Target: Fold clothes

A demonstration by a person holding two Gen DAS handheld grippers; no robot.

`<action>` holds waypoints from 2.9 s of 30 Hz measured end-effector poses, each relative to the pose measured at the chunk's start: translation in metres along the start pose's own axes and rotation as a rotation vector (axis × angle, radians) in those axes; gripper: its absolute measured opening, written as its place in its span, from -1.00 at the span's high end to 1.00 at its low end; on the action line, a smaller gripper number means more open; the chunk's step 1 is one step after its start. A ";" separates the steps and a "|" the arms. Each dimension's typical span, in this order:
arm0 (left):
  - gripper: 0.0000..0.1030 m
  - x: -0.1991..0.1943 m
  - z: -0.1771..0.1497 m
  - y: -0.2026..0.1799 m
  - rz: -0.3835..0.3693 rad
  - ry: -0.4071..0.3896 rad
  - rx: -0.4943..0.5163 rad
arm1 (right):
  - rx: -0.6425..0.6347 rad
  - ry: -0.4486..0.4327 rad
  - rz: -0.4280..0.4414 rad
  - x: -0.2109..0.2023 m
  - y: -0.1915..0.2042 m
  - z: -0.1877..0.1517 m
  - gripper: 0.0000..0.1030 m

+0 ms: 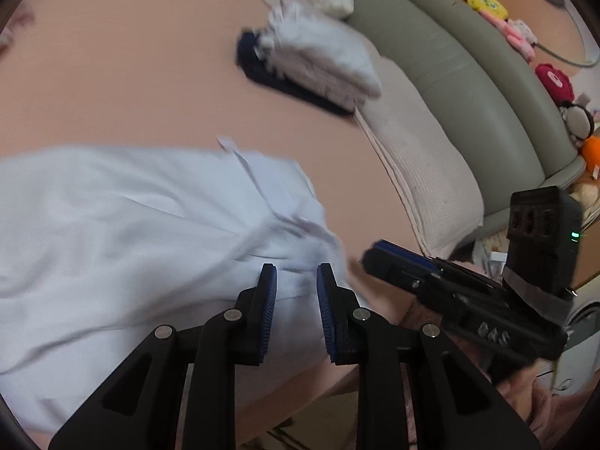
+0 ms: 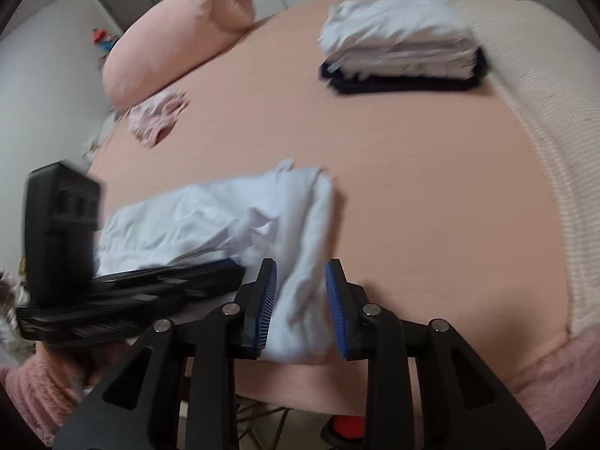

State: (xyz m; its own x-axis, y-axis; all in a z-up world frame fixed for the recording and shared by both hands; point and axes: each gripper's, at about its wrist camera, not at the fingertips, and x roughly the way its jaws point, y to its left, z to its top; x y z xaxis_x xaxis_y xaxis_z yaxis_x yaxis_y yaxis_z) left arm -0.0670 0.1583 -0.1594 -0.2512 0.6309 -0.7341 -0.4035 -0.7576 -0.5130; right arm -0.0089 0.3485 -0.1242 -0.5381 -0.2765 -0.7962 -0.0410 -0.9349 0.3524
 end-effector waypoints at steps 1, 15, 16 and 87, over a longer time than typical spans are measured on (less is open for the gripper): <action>0.54 -0.007 0.001 0.001 0.050 -0.004 0.032 | -0.006 0.002 0.017 0.000 0.001 0.001 0.42; 0.54 0.000 -0.008 -0.009 0.015 0.042 0.116 | -0.166 0.064 0.039 0.011 0.029 -0.004 0.91; 0.54 0.004 -0.008 -0.012 0.027 0.050 0.125 | -0.174 0.066 0.048 0.011 0.030 -0.005 0.91; 0.95 -0.011 -0.018 -0.037 0.182 0.005 0.377 | -0.192 0.060 -0.300 0.009 0.049 -0.023 0.75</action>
State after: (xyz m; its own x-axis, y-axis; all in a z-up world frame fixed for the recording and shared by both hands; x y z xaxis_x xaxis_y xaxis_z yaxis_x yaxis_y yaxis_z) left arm -0.0335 0.1765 -0.1408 -0.3445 0.4908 -0.8003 -0.6472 -0.7417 -0.1762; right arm 0.0033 0.2953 -0.1259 -0.4756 0.0097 -0.8796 -0.0275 -0.9996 0.0038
